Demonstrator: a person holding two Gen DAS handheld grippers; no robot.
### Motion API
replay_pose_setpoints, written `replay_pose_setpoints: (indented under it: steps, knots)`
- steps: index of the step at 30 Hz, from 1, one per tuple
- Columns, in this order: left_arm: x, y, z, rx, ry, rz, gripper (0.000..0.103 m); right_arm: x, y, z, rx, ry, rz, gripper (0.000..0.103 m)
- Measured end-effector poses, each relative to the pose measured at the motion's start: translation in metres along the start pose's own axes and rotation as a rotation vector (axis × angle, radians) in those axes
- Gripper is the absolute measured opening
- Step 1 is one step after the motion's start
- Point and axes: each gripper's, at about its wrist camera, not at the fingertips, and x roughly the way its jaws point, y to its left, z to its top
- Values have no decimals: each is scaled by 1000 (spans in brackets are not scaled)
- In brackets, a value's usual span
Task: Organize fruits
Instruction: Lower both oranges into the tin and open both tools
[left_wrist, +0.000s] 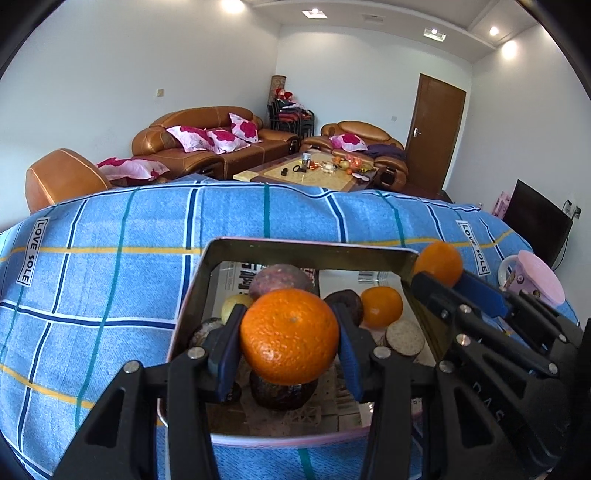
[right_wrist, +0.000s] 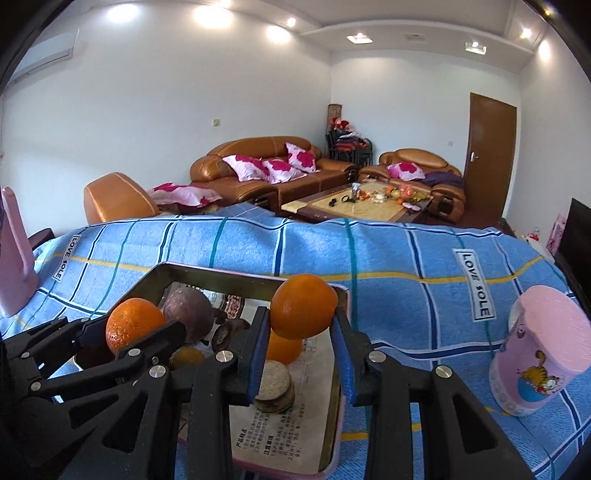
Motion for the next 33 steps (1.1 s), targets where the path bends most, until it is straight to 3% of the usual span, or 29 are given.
replay_pose_setpoints:
  steps: [12,18,28,30,32,33]
  knots:
    - [4,13,-1,-48,23,5,48,15,-9,-1,72,56,206,36]
    - [4,11,-1,-48,21,11,48,26,-18,-6,183,104,323,36]
    - [3,9,1,-37,16,35,48,19,-18,-6,204,68,346,37]
    - [3,6,1,-25,17,34,48,16,-21,-7,217,53,370,42]
    - [3,3,1,-11,14,43,49,12,-20,-6,217,34,375,61]
    - [1,2,1,-6,8,49,49,9,-19,-5,209,18,367,61]
